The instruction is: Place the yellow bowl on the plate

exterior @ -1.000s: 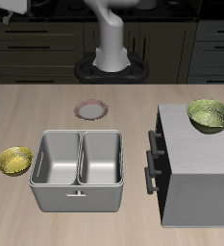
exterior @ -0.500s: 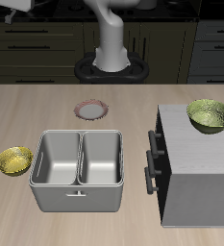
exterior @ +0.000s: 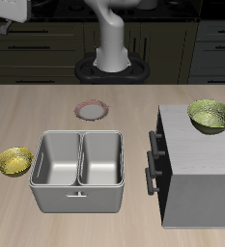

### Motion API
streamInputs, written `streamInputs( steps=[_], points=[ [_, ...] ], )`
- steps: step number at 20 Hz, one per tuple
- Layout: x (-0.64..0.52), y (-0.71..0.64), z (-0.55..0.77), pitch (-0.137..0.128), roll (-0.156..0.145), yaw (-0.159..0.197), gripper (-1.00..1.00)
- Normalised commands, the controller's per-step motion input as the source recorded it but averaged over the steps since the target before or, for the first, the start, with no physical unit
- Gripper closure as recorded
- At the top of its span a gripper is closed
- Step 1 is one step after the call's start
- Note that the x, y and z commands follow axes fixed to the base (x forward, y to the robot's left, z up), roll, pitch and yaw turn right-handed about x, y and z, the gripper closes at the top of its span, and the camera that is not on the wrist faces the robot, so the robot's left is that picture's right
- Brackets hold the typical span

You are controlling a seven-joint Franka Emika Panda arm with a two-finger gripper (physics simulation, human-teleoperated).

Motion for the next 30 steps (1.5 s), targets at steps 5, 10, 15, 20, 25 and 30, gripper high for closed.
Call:
streamInputs(
  steps=[5,10,15,20,25,30],
  points=[
    [0.31,0.10,-0.39,0.035,0.028,0.000,-1.00],
    [0.23,0.06,-0.42,0.042,0.016,0.012,-1.00],
    [0.10,-0.09,-0.40,0.039,-0.006,0.009,-1.00],
    [0.04,-0.09,-0.29,0.023,-0.011,0.007,-1.00],
    [0.03,0.02,-0.22,-0.003,0.015,0.001,-1.00],
    [0.01,-0.07,-0.28,0.012,-0.003,-0.018,-1.00]
  ],
)
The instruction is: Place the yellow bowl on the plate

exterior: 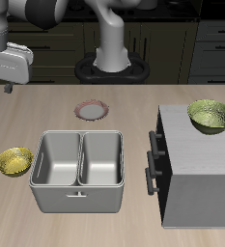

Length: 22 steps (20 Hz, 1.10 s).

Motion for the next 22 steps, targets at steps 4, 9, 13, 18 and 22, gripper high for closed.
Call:
streamInputs(
  steps=[4,9,13,18,22],
  points=[
    [-0.05,-0.21,-0.46,0.033,-0.021,-0.046,-1.00],
    [-0.02,-0.08,-0.38,0.029,-0.012,-0.004,-1.00],
    [-0.01,0.04,-0.21,0.005,0.004,-0.020,-1.00],
    [0.02,-0.07,-0.41,0.032,-0.005,-0.010,-1.00],
    [0.00,-0.05,-0.34,0.035,-0.007,-0.028,-1.00]
  ],
)
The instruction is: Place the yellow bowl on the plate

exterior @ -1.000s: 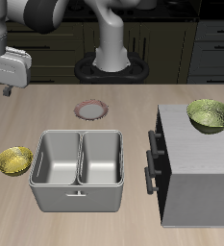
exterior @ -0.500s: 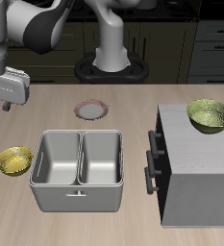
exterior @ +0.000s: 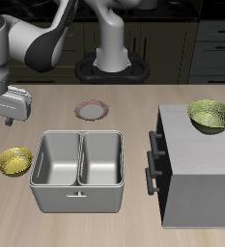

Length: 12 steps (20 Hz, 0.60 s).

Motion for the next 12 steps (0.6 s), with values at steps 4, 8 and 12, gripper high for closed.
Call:
streamInputs(
  steps=[4,8,12],
  points=[
    [-0.01,0.02,-0.31,0.027,0.006,-0.018,-1.00],
    [-0.02,0.02,-0.21,0.026,0.000,-0.002,-1.00],
    [-0.01,0.03,-0.27,0.031,0.000,-0.015,-1.00]
  ],
)
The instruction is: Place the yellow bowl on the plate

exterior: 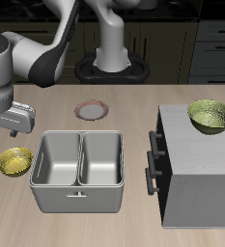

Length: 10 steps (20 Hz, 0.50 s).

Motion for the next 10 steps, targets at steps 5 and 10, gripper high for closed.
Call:
streamInputs(
  steps=[5,10],
  points=[
    [-0.04,-0.04,-0.28,0.028,-0.005,-0.026,-1.00],
    [0.00,0.02,-0.32,0.031,-0.006,-0.006,-1.00]
  ],
)
